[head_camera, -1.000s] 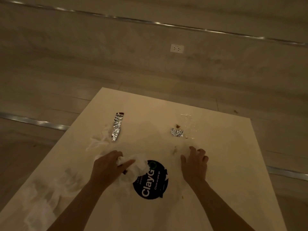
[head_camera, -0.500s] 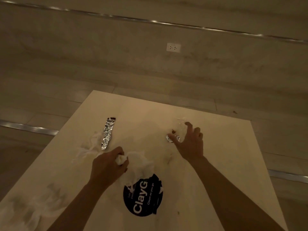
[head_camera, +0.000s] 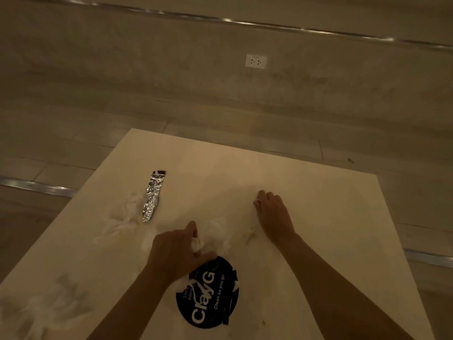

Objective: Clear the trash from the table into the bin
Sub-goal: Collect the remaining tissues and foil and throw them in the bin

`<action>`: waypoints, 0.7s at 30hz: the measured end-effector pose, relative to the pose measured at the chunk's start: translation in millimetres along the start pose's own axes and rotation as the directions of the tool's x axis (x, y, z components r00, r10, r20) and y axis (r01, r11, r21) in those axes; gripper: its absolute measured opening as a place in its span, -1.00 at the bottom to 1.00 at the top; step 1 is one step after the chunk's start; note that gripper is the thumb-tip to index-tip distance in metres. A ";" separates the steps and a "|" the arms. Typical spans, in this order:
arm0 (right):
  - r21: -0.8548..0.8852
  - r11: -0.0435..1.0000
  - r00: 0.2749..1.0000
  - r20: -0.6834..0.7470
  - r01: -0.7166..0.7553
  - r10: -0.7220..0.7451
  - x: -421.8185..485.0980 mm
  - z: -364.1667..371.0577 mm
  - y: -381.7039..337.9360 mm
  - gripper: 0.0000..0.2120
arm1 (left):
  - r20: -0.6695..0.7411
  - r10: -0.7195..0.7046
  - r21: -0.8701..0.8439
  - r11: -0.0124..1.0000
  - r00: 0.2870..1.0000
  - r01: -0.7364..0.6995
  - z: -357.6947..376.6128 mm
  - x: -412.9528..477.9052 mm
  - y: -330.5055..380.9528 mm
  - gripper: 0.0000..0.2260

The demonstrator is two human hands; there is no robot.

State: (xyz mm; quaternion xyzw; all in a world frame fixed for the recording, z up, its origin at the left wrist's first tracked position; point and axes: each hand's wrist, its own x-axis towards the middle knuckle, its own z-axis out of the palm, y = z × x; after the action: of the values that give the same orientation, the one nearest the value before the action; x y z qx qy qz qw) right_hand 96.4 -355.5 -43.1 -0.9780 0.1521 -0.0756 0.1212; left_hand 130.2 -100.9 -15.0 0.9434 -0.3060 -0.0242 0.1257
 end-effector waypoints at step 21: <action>0.231 0.952 0.975 0.138 -0.202 0.173 -94.9 -91.6 -44.6 -0.73 | -0.060 0.200 0.086 0.977 0.978 -0.195 -59.1 -7.3 52.5 -0.82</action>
State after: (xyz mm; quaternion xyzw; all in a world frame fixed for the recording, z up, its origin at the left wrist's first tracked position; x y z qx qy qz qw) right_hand 2.5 -304.0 45.8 -0.9395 0.2266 -0.0247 0.2557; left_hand 101.5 -124.5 55.1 0.9129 -0.3944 0.0327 0.0999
